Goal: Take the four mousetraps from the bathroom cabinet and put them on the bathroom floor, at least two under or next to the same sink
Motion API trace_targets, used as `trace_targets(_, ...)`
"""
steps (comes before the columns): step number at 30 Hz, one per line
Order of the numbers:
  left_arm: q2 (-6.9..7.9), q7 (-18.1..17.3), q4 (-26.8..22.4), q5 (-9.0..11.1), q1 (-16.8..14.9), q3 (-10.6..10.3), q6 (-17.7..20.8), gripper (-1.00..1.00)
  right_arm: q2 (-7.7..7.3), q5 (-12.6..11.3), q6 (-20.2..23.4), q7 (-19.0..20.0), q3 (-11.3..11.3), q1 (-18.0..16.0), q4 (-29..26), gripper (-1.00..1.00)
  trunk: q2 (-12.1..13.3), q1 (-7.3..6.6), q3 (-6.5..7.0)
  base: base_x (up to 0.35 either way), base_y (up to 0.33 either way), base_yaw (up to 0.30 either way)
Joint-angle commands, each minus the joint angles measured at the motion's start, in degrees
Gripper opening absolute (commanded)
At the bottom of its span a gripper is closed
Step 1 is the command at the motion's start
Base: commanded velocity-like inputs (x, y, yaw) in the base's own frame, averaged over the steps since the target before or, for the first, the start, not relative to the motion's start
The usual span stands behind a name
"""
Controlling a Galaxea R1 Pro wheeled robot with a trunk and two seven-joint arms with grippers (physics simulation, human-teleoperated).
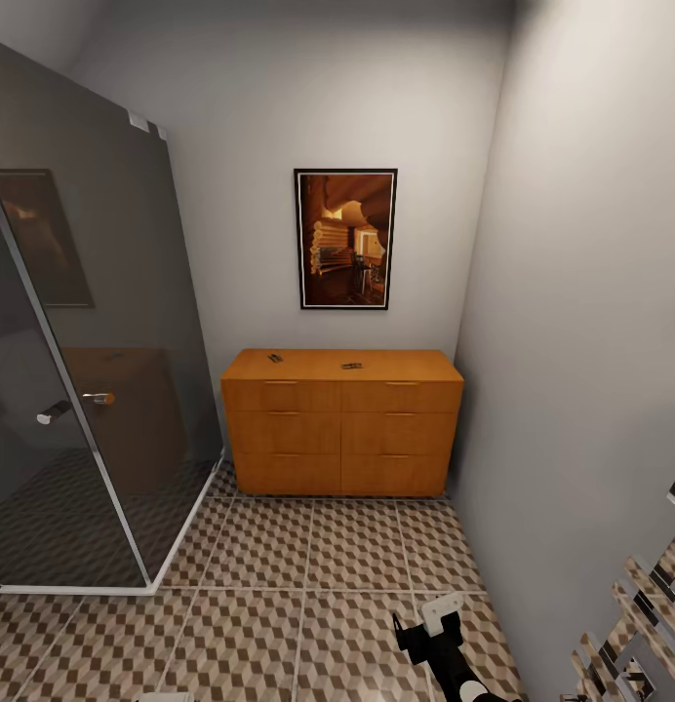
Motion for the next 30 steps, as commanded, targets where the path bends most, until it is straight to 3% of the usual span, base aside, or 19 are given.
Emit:
trace_targets(1,-0.03,-0.1,0.2,0.5,-0.1,-0.5,-0.3,1.00,0.01,0.6,-0.1,-0.6,0.1,0.0,0.1,1.00,0.0,0.02,-0.02,0.000,0.000,0.000)
trace_targets(30,-0.03,-0.1,0.2,0.5,-0.1,-0.5,-0.3,1.00,0.01,0.6,-0.1,-0.6,0.1,0.0,0.1,1.00,0.0,0.02,-0.02,0.000,0.000,0.000)
